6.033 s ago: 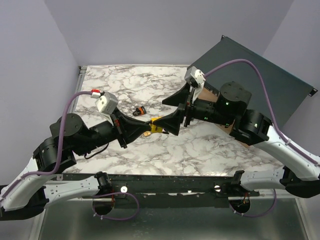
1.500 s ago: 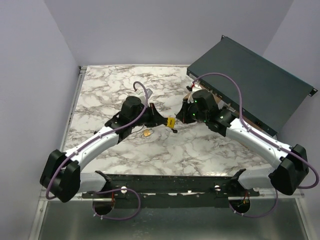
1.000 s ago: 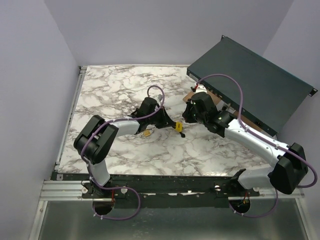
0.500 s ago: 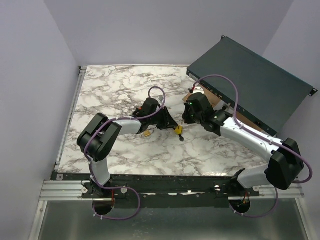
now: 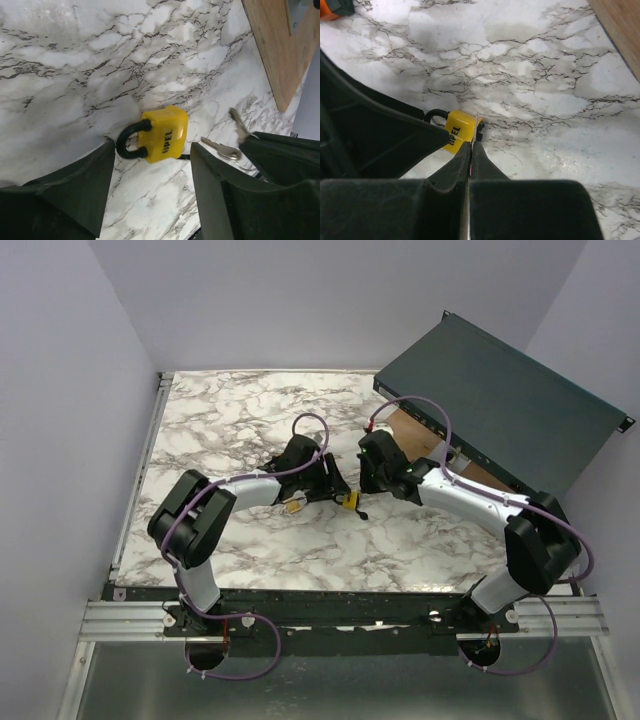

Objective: Lock with the key
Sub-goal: Place the lock at the center of the board, then place the key at the center of the board.

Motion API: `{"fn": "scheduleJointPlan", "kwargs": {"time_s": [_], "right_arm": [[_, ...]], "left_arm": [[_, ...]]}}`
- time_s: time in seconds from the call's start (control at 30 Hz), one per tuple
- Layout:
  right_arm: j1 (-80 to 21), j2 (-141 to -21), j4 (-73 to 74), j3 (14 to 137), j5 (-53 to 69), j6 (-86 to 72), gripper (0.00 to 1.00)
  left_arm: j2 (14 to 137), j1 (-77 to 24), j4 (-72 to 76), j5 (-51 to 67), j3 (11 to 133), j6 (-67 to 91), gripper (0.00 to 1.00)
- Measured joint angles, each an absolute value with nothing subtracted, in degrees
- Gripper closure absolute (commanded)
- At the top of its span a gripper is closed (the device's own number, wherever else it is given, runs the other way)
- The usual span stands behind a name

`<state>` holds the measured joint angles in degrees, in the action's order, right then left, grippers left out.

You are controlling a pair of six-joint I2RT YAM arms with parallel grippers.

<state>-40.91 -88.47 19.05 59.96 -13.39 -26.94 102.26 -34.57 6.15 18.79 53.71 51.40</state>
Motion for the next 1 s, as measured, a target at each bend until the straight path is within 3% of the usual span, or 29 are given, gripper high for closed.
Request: {"fn": "scheduleJointPlan", "kwargs": {"time_s": [0.7, 1.0], "right_arm": [[-45.0, -99.9, 17.0, 67.0, -11.6, -27.0, 0.99], [-44.9, -100.8, 17.0, 67.2, -11.5, -27.7, 0.71]], "left_arm": [[80.5, -30.8, -4.4, 11.9, 52.6, 47.8, 0.33], [74.9, -30.7, -7.5, 11.3, 49.6, 46.4, 0.33]]}}
